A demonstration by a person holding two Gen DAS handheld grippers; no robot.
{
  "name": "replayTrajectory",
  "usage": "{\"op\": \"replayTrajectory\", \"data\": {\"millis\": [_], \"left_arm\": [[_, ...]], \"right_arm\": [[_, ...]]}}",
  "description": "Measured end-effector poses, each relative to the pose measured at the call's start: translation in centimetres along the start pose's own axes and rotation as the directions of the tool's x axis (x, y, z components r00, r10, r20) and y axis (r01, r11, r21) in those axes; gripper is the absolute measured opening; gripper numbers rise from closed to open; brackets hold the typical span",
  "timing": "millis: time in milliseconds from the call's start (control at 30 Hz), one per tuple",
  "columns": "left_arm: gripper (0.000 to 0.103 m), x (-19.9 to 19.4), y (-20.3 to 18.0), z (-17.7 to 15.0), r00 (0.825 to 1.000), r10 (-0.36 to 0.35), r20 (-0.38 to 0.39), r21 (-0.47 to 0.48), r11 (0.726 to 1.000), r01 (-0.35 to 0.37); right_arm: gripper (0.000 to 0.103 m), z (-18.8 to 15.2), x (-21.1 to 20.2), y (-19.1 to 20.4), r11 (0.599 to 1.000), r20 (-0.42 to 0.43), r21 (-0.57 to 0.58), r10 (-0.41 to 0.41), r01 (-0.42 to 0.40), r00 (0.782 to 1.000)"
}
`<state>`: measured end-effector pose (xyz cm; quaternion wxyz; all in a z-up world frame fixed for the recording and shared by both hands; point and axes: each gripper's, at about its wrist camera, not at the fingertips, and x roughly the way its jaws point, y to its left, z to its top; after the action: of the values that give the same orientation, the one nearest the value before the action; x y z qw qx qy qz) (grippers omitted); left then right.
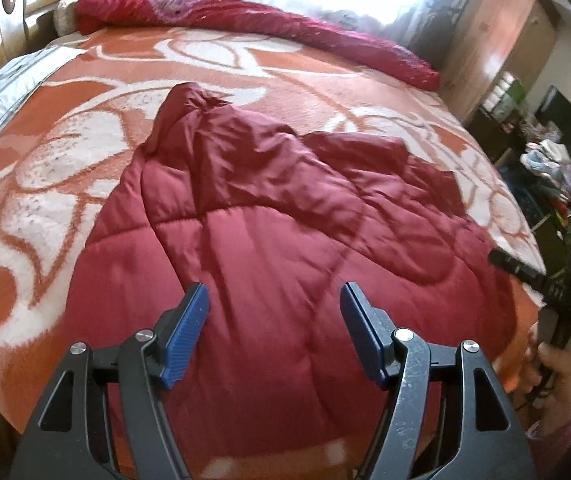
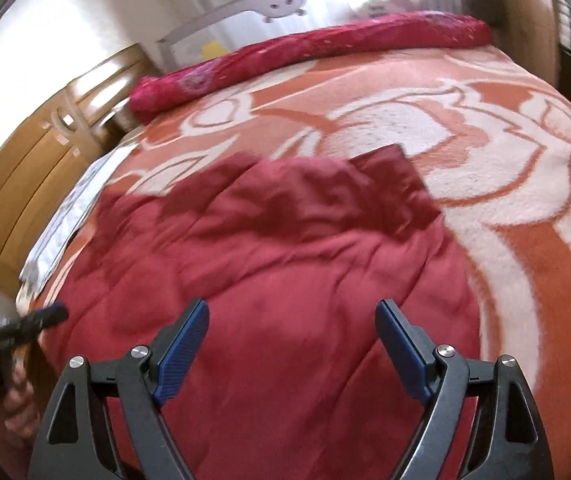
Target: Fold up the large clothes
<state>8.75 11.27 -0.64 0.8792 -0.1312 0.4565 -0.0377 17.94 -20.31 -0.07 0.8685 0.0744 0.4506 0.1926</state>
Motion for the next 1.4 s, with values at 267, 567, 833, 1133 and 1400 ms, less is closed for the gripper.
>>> {"op": "replayTrajectory", "data": {"millis": [267,567,833,1133,1400], "left_arm": [[0.069,2.2,-1.0,-2.5,0.997,0.058,-0.045,0.07,0.996,-0.055],[0.077,3.6,-1.2,-3.0,0.995,0.098,-0.015,0.117,0.989,-0.095],[0.079,4.1,-1.5,-3.2,0.991,0.133,0.0,0.118,0.984,-0.133],[0.081,4.6,-2.5,-2.9,0.982,0.19,-0.019,0.121,0.975,-0.186],[0.081,4.7,-2.5,-2.8,0.979,0.203,-0.02,0.122,0.972,-0.199]], "right_arm": [[0.084,-5.1,-0.6,3.0,0.992,-0.038,-0.117,-0.046,0.042,0.998],[0.088,-7.8,0.9,1.0,0.987,-0.043,-0.094,-0.135,0.131,0.99],[0.091,-7.7,1.7,1.2,0.987,-0.028,-0.079,-0.141,0.138,0.99],[0.087,-7.3,-0.1,2.0,0.988,-0.018,-0.064,-0.142,0.141,0.99],[0.082,-5.2,-2.0,6.2,0.985,0.05,-0.163,-0.054,0.062,0.997]]}}
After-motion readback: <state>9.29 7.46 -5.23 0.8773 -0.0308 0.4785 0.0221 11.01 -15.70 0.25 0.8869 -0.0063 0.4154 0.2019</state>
